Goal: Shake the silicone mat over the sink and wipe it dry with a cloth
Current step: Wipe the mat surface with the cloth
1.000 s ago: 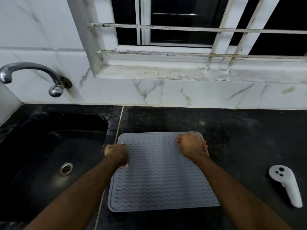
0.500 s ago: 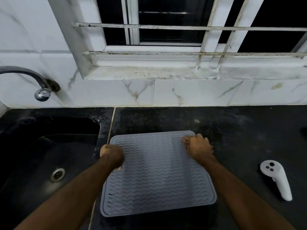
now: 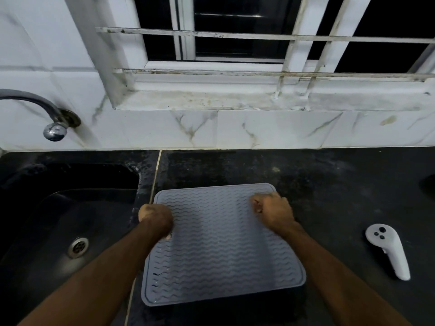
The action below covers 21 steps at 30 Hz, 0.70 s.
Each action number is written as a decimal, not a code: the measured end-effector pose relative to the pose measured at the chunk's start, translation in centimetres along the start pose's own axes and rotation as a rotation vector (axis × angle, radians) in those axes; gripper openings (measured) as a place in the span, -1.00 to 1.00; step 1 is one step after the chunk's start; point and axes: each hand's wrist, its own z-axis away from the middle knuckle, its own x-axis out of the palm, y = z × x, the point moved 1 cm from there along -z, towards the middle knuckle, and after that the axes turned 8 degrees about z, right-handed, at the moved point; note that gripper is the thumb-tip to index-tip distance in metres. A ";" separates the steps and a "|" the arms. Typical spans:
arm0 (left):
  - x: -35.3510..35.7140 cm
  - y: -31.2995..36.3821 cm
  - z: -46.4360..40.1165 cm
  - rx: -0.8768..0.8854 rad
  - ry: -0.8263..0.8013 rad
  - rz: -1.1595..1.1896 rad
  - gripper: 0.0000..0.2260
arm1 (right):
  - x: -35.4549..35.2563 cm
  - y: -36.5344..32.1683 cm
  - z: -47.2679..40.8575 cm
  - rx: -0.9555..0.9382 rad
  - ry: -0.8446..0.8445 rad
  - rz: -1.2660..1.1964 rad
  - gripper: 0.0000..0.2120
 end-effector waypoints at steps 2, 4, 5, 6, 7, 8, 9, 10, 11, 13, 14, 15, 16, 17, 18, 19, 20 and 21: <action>0.3 -0.7 0.4 -0.011 0.007 0.080 -0.51 | -0.3 1.7 -0.1 0.084 0.007 0.076 -0.63; 1.0 -1.0 0.8 -0.016 0.045 0.189 -0.43 | -1.1 2.4 -0.5 0.169 0.038 0.168 -0.66; 1.5 -1.3 1.1 -0.021 0.065 0.225 -0.41 | -1.6 1.8 -0.6 0.166 0.040 0.208 -0.69; 2.1 -1.5 1.4 -0.023 0.086 0.244 -0.40 | -1.9 0.6 -0.7 0.140 0.056 0.200 -0.73; 2.7 -1.6 1.6 -0.021 0.110 0.249 -0.39 | -2.0 -0.8 -0.7 0.094 0.060 0.182 -0.77; 3.4 -1.6 1.8 -0.017 0.131 0.251 -0.38 | -1.7 -2.4 -0.7 0.027 0.071 0.138 -0.80; 3.9 -1.7 1.8 -0.014 0.141 0.255 -0.36 | -1.1 -4.4 -0.7 -0.076 0.068 0.106 -0.82; 4.3 -1.9 1.8 -0.022 0.139 0.262 -0.33 | -0.3 -6.9 -0.5 -0.195 0.057 0.068 -0.85; 4.4 -2.0 1.8 -0.028 0.130 0.268 -0.30 | 0.4 -9.5 -0.2 -0.292 0.045 0.033 -0.87; 4.2 -2.3 1.7 -0.038 0.110 0.287 -0.29 | 1.9 -14.8 0.5 -0.459 0.025 0.001 -0.84; 4.2 -2.4 1.6 -0.040 0.103 0.300 -0.30 | 2.6 -17.4 0.8 -0.531 0.024 0.021 -0.80; 4.2 -2.5 1.6 -0.040 0.098 0.313 -0.32 | 3.1 -19.6 1.0 -0.583 0.024 0.061 -0.77; 4.3 -2.6 1.6 -0.039 0.093 0.325 -0.35 | 3.7 -21.4 1.1 -0.612 0.023 0.095 -0.75; 4.5 -2.8 1.6 -0.039 0.087 0.338 -0.37 | 4.2 -22.7 1.0 -0.613 0.011 0.103 -0.74; 4.7 -3.0 1.6 -0.040 0.083 0.351 -0.38 | 4.4 -23.5 0.9 -0.598 -0.006 0.096 -0.72; 4.8 -3.1 1.7 -0.042 0.085 0.360 -0.36 | 4.6 -23.9 0.7 -0.578 -0.021 0.094 -0.70; 5.0 -3.2 1.7 -0.043 0.091 0.367 -0.34 | 4.8 -23.9 0.4 -0.570 -0.029 0.109 -0.68; 5.1 -3.2 1.7 -0.044 0.099 0.372 -0.33 | 4.9 -23.5 0.2 -0.566 -0.030 0.145 -0.67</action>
